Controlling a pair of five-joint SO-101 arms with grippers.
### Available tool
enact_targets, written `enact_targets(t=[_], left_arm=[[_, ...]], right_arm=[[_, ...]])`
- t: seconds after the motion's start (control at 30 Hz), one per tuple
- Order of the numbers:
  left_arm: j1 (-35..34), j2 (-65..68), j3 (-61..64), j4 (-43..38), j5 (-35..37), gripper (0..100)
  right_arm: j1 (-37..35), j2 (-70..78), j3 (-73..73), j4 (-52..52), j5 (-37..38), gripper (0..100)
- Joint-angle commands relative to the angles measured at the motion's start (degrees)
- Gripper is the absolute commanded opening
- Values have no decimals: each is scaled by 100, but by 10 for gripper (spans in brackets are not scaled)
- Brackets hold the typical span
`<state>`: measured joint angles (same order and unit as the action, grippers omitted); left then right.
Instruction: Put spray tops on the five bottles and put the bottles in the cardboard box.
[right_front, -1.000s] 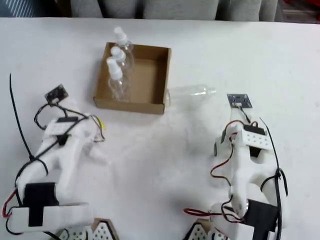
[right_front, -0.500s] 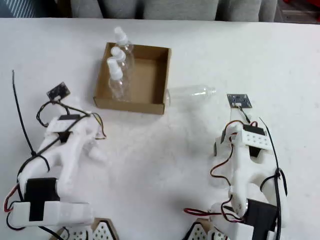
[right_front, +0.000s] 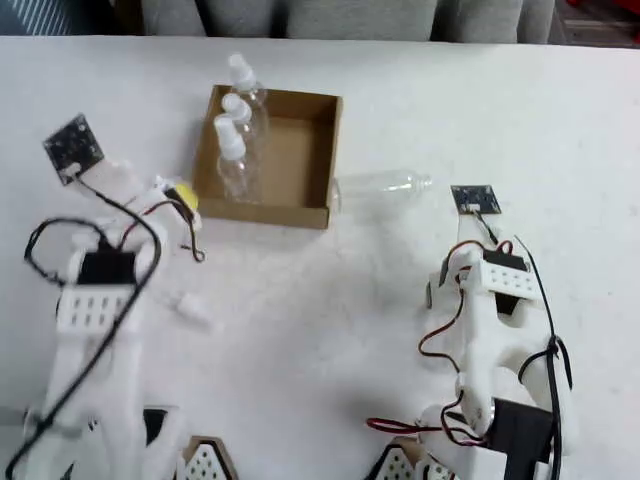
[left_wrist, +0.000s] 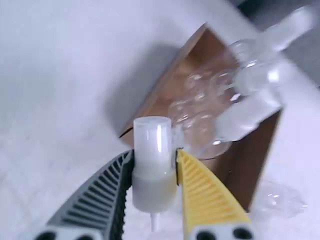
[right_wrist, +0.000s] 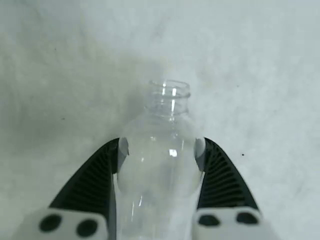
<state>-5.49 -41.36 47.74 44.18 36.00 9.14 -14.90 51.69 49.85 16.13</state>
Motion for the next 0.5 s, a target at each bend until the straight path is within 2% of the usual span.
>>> enact_targets(t=[0.0, 0.1, 0.2, 0.33, 0.47], left_arm=[[505, -1490, -220, 44, -62, 20], [699, -1833, -255, 0, -70, 20], [813, -1868, -281, 0, -185, 20], [769, -1886, -211, 35, -818, 20], [708, -1912, -18, -44, -949, 20]], right_arm=[[-251, -356, 9, -391, -18, 16], [-435, -796, 0, -479, -413, 16], [-936, -1569, 35, -409, -642, 16], [-1789, -2897, 360, -303, -659, 16], [-2589, -4321, 747, -321, -615, 16]])
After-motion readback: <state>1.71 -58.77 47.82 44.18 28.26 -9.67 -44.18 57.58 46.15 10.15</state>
